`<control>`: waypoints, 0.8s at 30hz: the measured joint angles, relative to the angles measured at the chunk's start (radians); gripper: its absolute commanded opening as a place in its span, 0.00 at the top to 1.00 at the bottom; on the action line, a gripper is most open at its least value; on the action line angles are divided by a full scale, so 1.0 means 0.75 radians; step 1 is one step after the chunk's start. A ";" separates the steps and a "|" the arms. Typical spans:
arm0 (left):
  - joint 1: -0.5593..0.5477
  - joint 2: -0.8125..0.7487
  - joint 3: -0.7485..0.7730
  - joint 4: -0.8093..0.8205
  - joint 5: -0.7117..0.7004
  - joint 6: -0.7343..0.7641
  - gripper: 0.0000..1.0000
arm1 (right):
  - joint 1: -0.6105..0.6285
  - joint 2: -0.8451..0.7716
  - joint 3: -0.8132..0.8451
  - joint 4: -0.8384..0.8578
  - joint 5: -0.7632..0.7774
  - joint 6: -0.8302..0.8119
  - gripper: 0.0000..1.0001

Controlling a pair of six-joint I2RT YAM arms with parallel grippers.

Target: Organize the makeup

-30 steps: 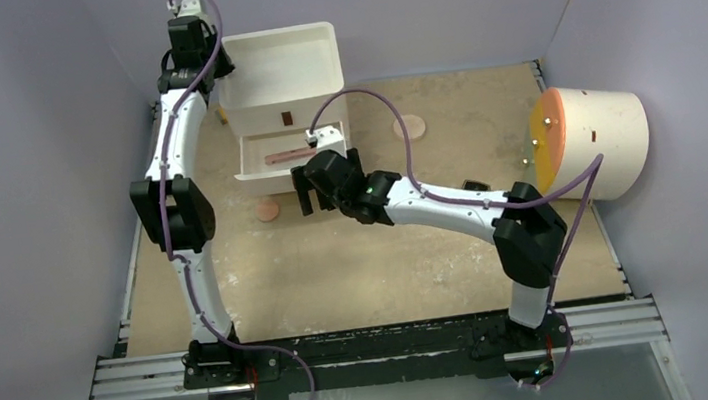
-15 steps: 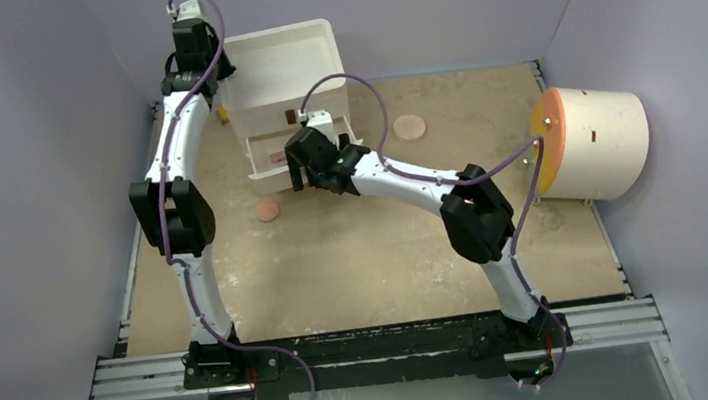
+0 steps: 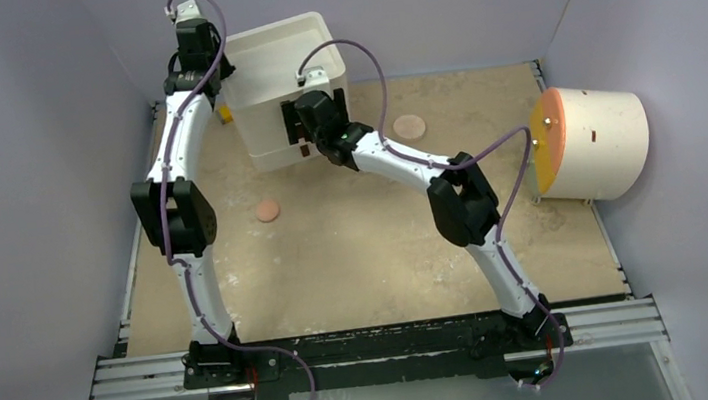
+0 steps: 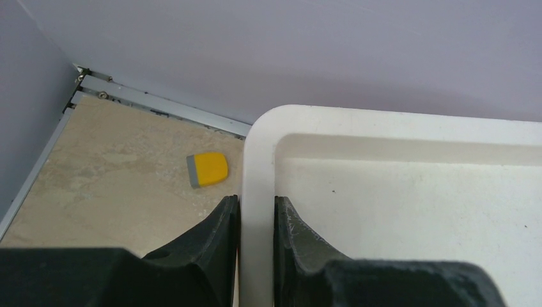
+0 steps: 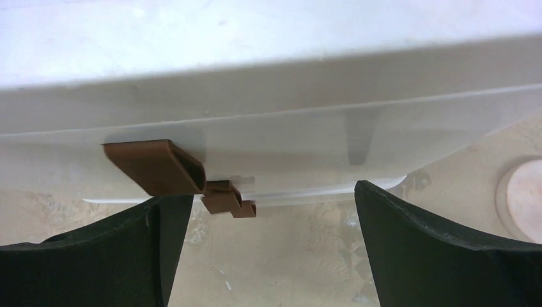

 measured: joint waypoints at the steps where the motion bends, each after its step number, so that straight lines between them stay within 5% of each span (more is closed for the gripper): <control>1: -0.003 0.000 0.001 0.000 -0.002 0.000 1.00 | -0.003 0.001 0.000 0.008 -0.010 -0.017 0.01; 8: -0.007 0.000 0.008 -0.013 -0.008 -0.005 1.00 | 0.007 -0.014 -0.117 0.204 -0.078 -0.090 0.01; 16: -0.040 0.042 0.116 -0.130 -0.014 -0.004 1.00 | -0.032 -0.301 -0.847 0.645 -0.196 -0.170 0.01; 24: -0.050 0.054 0.137 -0.142 -0.020 -0.012 1.00 | -0.035 -0.221 -0.830 0.811 -0.210 -0.176 0.09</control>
